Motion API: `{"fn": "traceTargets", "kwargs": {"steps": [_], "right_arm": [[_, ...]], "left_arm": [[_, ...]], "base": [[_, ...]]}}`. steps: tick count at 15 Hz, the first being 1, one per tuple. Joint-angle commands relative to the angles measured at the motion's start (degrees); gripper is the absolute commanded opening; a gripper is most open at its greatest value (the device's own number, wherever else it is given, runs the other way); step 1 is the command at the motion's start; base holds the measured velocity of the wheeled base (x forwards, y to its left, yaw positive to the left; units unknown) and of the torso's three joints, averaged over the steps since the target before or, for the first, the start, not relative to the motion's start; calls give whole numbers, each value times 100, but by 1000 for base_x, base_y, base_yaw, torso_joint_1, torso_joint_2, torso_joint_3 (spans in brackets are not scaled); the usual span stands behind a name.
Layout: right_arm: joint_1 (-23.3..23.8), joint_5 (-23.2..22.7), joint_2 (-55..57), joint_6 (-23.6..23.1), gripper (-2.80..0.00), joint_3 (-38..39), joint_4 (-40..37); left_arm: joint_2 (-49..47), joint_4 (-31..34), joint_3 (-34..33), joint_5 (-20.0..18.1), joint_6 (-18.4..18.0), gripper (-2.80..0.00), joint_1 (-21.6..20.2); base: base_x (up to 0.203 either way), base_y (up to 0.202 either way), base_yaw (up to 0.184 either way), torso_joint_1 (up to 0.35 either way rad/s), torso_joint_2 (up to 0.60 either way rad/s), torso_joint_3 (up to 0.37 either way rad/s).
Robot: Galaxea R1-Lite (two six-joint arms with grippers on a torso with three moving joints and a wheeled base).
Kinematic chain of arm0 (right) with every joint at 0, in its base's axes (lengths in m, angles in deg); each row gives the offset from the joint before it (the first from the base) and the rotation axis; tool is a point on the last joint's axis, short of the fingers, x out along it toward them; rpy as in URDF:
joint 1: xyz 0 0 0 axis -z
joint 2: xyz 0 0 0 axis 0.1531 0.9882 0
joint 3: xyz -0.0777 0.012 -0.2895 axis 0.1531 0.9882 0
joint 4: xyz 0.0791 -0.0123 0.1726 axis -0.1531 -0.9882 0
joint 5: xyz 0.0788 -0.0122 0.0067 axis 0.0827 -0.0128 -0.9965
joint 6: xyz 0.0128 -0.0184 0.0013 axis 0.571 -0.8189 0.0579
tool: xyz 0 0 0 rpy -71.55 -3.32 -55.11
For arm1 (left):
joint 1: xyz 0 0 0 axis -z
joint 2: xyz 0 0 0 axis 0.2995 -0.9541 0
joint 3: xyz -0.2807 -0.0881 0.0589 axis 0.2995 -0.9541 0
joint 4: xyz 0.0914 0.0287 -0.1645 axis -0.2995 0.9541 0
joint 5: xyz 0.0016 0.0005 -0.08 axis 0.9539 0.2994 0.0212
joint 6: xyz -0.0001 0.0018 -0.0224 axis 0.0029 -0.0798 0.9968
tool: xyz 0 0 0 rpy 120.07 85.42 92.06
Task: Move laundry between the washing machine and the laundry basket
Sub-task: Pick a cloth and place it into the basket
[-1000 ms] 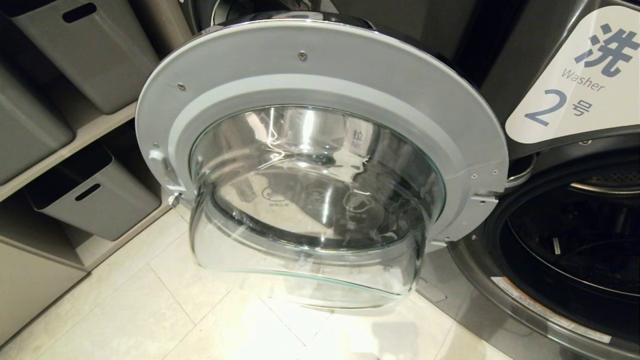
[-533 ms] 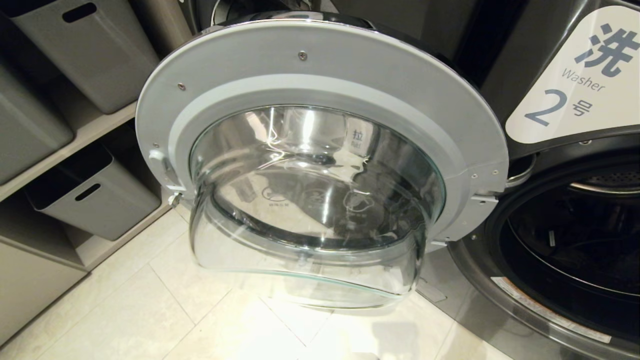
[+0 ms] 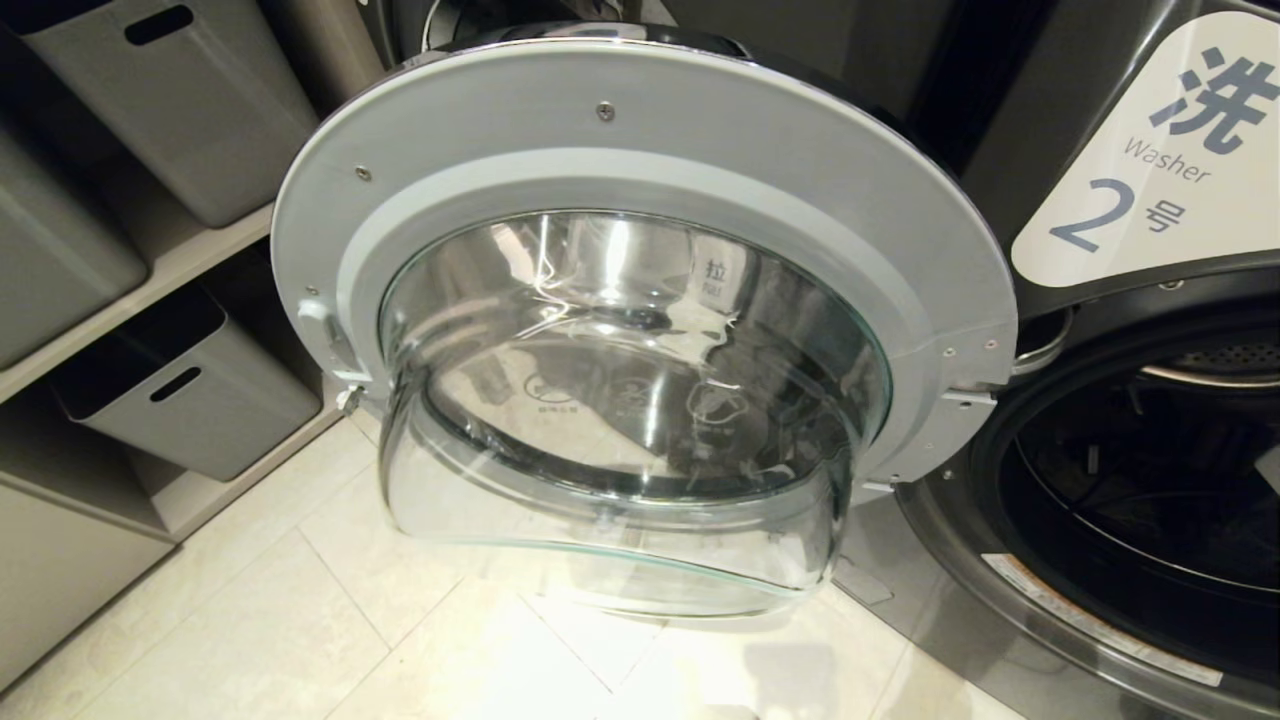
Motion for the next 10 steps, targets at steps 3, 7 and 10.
{"fn": "traceTargets", "kwargs": {"steps": [3, 7, 10], "right_arm": [[47, 166, 41, 117, 0, -53, 248], [44, 356, 93, 243, 0, -60, 829], [72, 356, 148, 253, 0, -99, 1073]], "left_arm": [[6, 8, 0, 3, 2, 0, -7], [13, 8, 0, 3, 2, 0, 0], [6, 8, 0, 3, 2, 0, 0]], "base": [[0, 0, 0, 0, 0, 0], [0, 0, 0, 0, 0, 0], [0, 0, 0, 0, 0, 0]]}}
